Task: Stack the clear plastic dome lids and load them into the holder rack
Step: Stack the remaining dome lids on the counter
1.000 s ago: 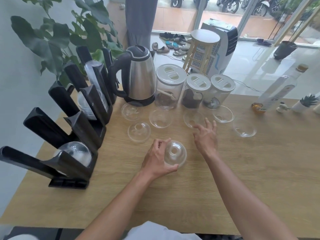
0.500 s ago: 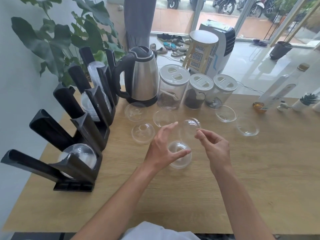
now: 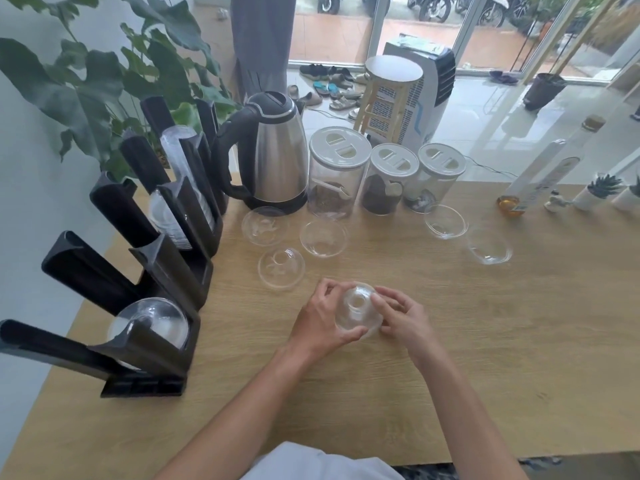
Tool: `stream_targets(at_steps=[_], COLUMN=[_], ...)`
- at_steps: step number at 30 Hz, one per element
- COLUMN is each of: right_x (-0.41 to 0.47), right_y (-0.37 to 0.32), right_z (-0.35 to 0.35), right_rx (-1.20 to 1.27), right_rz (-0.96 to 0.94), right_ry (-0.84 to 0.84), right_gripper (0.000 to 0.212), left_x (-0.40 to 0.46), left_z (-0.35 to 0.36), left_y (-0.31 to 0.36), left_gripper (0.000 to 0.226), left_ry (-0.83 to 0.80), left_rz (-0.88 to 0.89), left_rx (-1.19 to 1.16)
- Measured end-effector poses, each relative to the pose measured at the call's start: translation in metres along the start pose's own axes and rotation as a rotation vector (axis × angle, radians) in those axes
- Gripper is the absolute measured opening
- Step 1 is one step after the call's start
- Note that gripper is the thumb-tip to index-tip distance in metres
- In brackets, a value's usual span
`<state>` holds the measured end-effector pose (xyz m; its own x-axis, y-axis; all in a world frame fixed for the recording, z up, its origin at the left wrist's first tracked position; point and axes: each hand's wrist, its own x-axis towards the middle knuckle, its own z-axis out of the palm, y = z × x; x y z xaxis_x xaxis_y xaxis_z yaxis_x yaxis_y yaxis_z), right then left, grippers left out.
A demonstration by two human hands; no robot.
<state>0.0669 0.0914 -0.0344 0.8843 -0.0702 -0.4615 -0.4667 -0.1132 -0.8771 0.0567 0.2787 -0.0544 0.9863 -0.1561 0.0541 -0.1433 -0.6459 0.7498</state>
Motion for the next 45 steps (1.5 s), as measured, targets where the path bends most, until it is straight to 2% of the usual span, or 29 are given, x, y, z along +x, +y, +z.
stream_targets(at_steps=[4,6,8,11,13,16,20,26,28,32,36,38,41,45], right_x=[0.004,0.005,0.006,0.011,0.011,0.012,0.02,0.026,0.033,0.061,0.085,0.096,0.104,0.098], right_y=[0.001,0.001,0.003,0.008,0.008,0.001,-0.014,-0.029,-0.035,-0.049,-0.065,-0.064,-0.058,-0.054], right_z=[-0.001,0.0,0.005,0.013,0.018,0.023,0.024,0.023,0.026,0.035,0.045,0.048,0.048,0.043], right_rx=[0.018,0.047,0.058,0.034,0.047,0.02,-0.074,-0.166,-0.283,-0.598,-0.949,-1.091,-1.085,-0.886], right_rz=[-0.024,-0.024,-0.011,0.003,0.008,-0.026,-0.129,-0.197,-0.268,-0.464,-0.532,-0.564,-0.594,-0.646], right_ry=[-0.037,-0.073,-0.086,-0.073,-0.067,-0.016,0.051,0.099,0.113,0.075,-0.02,-0.035,-0.023,0.067], right_gripper=[0.031,0.032,0.03,0.026,0.024,0.02,0.015,0.02,0.024,0.038,0.05,0.047,0.034,0.017], left_x=[0.001,0.001,0.004,0.013,0.022,0.03,0.032,0.016,0.007,-0.012,-0.018,-0.016,-0.013,-0.01], left_z=[-0.013,-0.026,-0.042,-0.061,-0.066,-0.064,-0.06,-0.078,-0.08,-0.067,-0.042,-0.034,-0.028,-0.024], left_y=[-0.006,-0.01,-0.017,-0.035,-0.05,-0.066,-0.073,-0.053,-0.039,-0.017,-0.014,-0.017,-0.017,-0.016], left_gripper=[0.095,0.097,0.089,0.075,0.085,0.103,0.095,0.087,0.086,0.086,0.087,0.087,0.087,0.089], left_ry=[-0.057,-0.023,0.119,0.418,0.471,0.388,0.336,0.43,0.425,0.219,0.081,0.037,0.015,0.007], left_rz=[0.014,0.02,-0.011,-0.141,-0.291,-0.421,-0.402,-0.336,-0.252,-0.081,-0.016,-0.024,-0.055,-0.062], left_rx=[-0.018,-0.029,-0.016,0.128,0.2,0.232,0.278,0.131,0.097,0.031,0.054,0.064,0.04,0.019])
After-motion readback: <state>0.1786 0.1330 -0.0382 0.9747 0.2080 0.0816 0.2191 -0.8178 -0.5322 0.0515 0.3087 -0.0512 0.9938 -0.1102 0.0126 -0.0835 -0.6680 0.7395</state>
